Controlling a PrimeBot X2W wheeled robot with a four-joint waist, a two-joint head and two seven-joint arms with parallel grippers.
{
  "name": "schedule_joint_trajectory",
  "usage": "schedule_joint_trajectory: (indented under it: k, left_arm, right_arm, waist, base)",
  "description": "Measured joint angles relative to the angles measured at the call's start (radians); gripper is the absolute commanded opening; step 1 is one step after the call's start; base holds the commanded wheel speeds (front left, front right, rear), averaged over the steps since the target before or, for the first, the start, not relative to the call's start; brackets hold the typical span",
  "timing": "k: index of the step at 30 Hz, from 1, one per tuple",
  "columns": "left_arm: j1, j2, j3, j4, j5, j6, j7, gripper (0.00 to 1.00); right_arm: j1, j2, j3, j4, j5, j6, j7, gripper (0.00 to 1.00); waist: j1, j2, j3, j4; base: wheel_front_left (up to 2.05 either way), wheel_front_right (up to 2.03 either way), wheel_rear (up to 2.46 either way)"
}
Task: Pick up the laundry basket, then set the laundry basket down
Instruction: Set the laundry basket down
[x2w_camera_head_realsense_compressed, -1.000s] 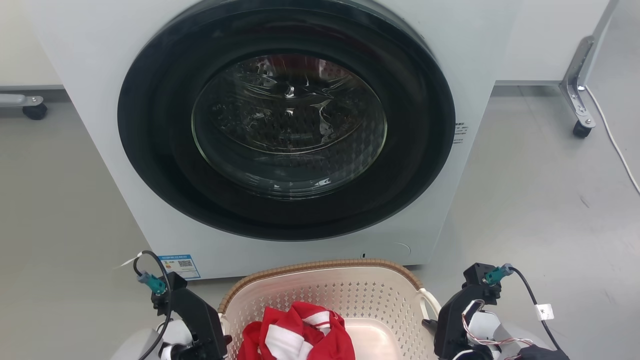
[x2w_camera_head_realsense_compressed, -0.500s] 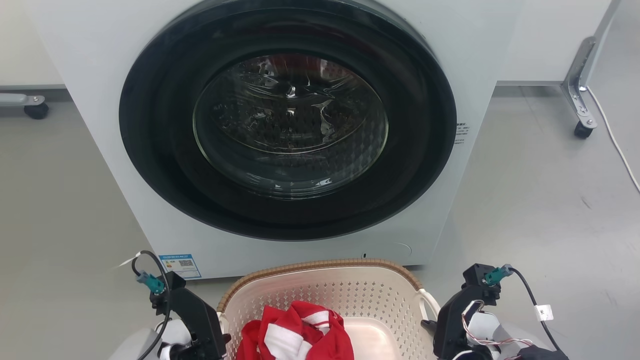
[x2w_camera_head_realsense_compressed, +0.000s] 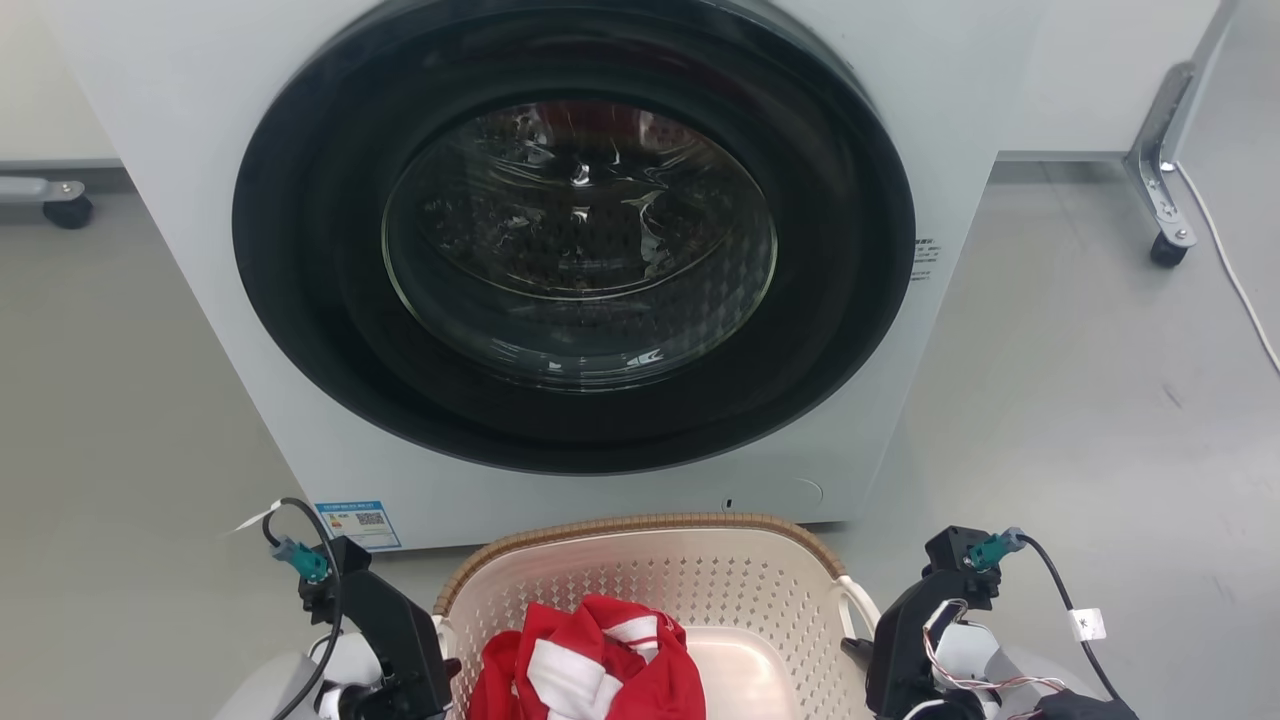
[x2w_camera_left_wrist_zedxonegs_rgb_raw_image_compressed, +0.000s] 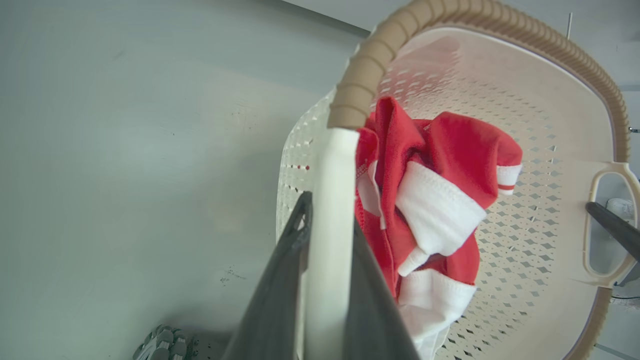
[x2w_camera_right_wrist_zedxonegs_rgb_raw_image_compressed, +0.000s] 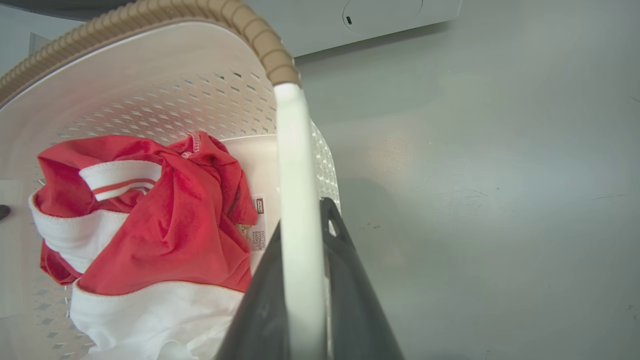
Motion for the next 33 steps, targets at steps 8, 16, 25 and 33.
schedule_joint_trajectory:
  k: [8,16,25,33]
  left_arm:
    - [-0.001,0.013,-0.013,-0.027,0.001,0.0,-0.039,0.0]
    - [-0.01,0.018,-0.022,-0.051,0.009,0.0,-0.1,0.0]
    - [-0.025,0.025,-0.028,-0.073,0.016,0.0,-0.178,0.0]
    - [-0.061,0.017,-0.027,-0.081,0.026,0.0,-0.247,0.0]
  right_arm:
    - [-0.001,-0.002,0.019,-0.022,0.002,0.0,-0.023,0.0]
    - [-0.02,-0.006,0.031,-0.028,-0.002,0.0,-0.052,0.0]
    - [-0.061,-0.009,0.045,-0.033,-0.018,0.0,-0.091,0.0]
    - [-0.11,-0.022,0.051,-0.043,-0.036,0.0,-0.134,0.0]
  waist:
    - [0.0,0.0,0.039,0.0]
    - [0.0001,0.0,0.118,0.0]
    - [0.0002,0.0001,0.237,0.001]
    - [0.0002,0.0001,0.353,0.004]
  base:
    - [0.0,0.0,0.0]
    - [0.0,0.0,0.0]
    - [0.0,0.0,0.0]
    - [0.0,0.0,0.0]
